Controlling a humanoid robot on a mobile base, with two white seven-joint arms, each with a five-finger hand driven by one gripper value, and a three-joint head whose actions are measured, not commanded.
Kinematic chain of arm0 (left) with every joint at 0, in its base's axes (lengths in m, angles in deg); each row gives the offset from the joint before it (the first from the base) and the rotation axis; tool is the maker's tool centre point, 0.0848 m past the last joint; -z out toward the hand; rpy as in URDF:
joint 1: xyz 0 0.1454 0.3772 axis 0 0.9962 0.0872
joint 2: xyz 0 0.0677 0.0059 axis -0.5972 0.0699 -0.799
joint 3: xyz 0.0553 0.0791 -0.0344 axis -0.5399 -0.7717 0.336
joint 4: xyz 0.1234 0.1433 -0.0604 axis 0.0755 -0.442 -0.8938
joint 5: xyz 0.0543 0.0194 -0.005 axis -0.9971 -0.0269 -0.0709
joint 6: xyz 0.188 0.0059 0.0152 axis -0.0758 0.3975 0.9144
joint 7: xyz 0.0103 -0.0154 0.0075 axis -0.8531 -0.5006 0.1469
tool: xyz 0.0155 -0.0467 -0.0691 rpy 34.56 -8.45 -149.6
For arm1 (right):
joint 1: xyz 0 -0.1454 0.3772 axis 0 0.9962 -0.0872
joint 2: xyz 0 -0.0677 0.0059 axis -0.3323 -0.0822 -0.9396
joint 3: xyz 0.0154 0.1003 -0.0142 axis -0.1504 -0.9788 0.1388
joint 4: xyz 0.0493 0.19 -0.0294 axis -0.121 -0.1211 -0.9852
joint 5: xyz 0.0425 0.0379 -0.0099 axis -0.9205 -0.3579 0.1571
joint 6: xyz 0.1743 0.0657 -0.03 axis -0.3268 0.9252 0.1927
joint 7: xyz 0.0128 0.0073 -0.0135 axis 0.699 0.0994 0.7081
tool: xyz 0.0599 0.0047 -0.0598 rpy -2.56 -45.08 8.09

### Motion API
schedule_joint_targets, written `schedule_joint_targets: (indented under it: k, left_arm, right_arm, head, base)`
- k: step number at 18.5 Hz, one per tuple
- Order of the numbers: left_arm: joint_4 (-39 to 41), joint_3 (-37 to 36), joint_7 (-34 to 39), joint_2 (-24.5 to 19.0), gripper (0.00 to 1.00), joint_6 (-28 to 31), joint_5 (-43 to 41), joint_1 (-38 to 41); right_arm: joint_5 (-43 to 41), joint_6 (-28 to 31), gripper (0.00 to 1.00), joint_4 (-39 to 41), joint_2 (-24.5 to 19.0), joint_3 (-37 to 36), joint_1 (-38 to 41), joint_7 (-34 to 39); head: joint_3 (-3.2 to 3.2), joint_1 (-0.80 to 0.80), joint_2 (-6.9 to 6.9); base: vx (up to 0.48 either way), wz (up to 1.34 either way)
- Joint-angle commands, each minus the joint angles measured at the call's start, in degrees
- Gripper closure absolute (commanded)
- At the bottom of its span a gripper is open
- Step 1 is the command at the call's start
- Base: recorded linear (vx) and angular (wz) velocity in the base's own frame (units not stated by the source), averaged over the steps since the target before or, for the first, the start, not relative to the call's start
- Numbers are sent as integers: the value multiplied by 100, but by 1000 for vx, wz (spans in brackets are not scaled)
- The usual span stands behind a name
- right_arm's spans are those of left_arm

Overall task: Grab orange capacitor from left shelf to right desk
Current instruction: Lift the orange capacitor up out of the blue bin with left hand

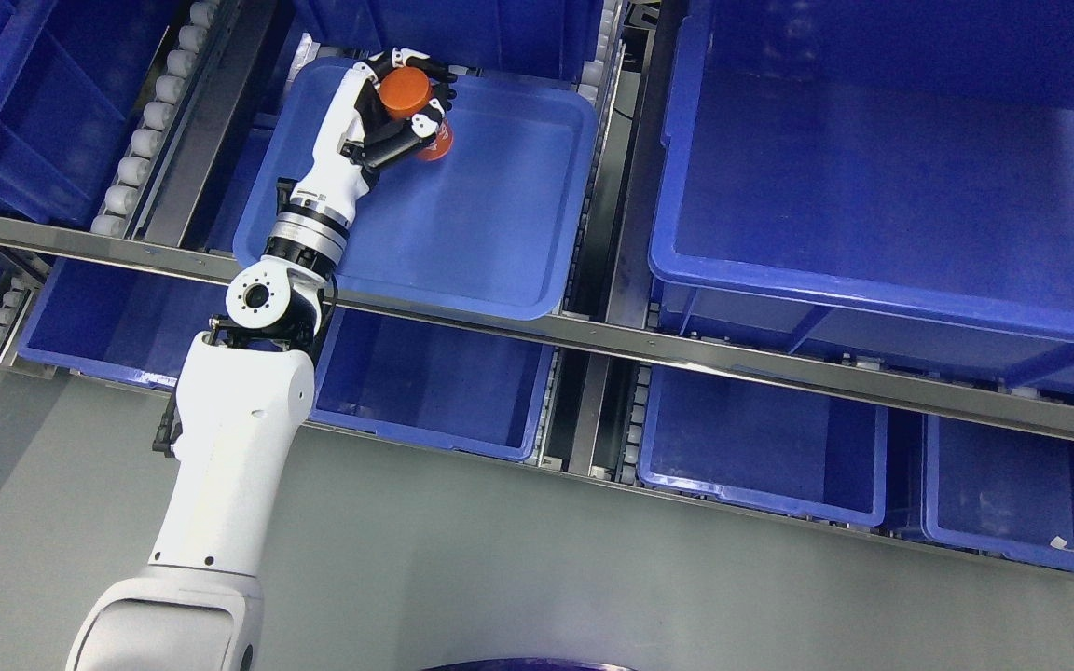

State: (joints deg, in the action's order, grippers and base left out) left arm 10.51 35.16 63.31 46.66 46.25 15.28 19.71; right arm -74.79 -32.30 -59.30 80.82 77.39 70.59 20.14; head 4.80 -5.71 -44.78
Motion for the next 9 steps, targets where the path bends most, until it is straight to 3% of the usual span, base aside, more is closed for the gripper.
schedule_joint_targets:
  k: [1, 9]
  left_arm:
    - [1042, -130, 22, 3, 99, -449, 590, -128]
    - [1948, -148, 215, 3, 98, -758, 598, 127]
  right_arm:
    - [0, -1, 0, 132, 100, -62, 193, 2]
    - [0, -1, 0, 132, 100, -70, 193, 2]
  head:
    - [0, 0, 0]
    - [0, 0, 0]
  base:
    - [0, 0]
    - [0, 0]
